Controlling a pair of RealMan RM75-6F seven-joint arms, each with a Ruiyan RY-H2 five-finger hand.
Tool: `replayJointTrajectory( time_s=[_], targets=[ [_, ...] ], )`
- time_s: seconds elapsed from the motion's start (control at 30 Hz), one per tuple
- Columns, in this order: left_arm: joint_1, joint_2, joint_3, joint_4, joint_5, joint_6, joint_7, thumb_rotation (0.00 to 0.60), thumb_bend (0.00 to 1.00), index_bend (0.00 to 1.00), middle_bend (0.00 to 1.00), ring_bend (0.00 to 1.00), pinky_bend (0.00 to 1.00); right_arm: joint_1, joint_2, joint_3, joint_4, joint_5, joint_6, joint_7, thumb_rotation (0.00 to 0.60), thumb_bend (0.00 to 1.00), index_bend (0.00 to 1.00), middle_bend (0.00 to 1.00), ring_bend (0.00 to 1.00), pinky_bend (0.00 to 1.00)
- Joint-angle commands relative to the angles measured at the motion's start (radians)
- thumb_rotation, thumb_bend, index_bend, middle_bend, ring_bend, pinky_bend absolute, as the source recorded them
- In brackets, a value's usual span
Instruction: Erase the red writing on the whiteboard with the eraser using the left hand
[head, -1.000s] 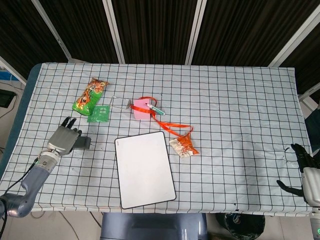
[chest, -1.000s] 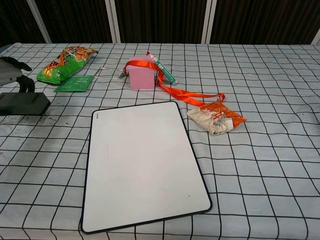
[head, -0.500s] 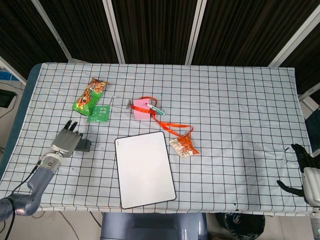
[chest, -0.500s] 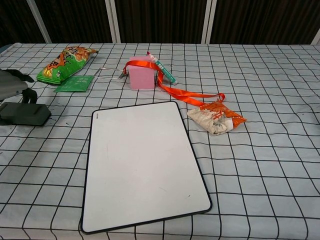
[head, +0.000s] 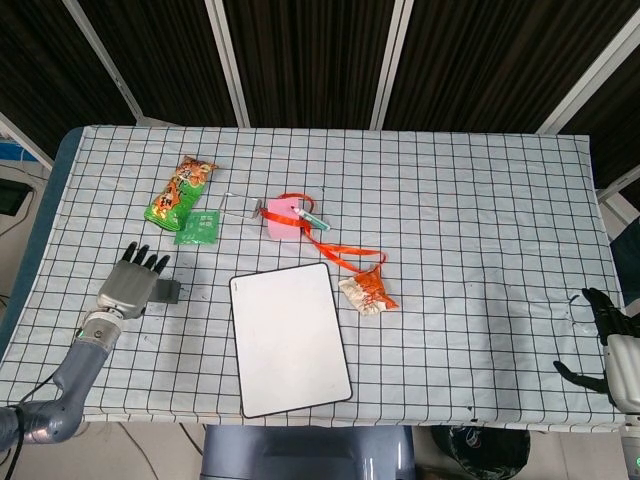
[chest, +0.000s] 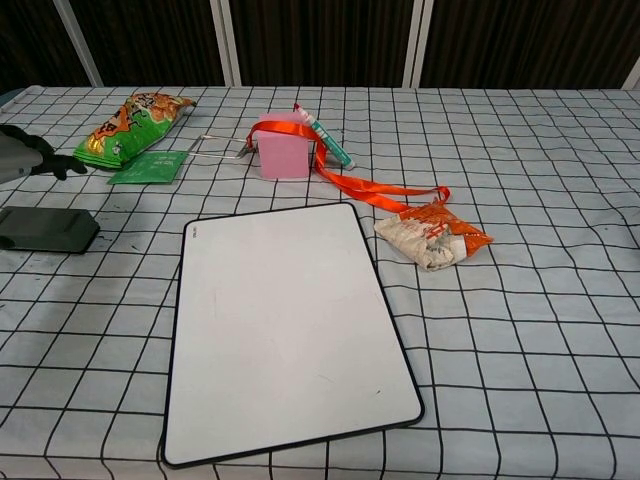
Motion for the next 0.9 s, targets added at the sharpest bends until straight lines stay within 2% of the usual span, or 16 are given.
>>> replayJointTrajectory(
  time_s=[0.03,0.2,0.37,0.6,0.9],
  targets=[
    [0.029,0.077,-0.015,-0.113,0.062,0.09,-0.017,0.6,0.16,0.05,0.13,0.0,0.0,0.0,0.0,0.0,0.0,0.0,-0.001,-0.001,0.6,0.18,0.07,0.1,0.19,0.21],
    [0.081,0.172,-0.005,-0.238,0.169,0.178,-0.072,0.6,0.09,0.05,0.12,0.0,0.0,0.0,0.0,0.0,0.0,0.0,-0.001,0.0,0.6,0.18,0.07,0.1,0.19,0.21],
    [0.175,0.265,0.028,-0.314,0.366,0.292,-0.224,0.6,0.07,0.04,0.1,0.0,0.0,0.0,0.001,-0.001,-0.001,-0.001,0.0,-0.001,0.6,0.18,0.07,0.1,0.19,0.21],
    [0.288,0.355,0.092,-0.317,0.573,0.385,-0.429,0.6,0.1,0.02,0.07,0.0,0.0,-0.001,0.002,-0.001,-0.001,-0.002,0.0,0.002,0.6,0.18,0.07,0.1,0.19,0.21],
    [0.382,0.384,0.113,-0.281,0.687,0.471,-0.51,0.6,0.1,0.0,0.04,0.0,0.0,-0.002,0.002,-0.002,0.0,-0.006,0.003,0.004,0.6,0.18,0.07,0.1,0.19,0.21]
  ],
)
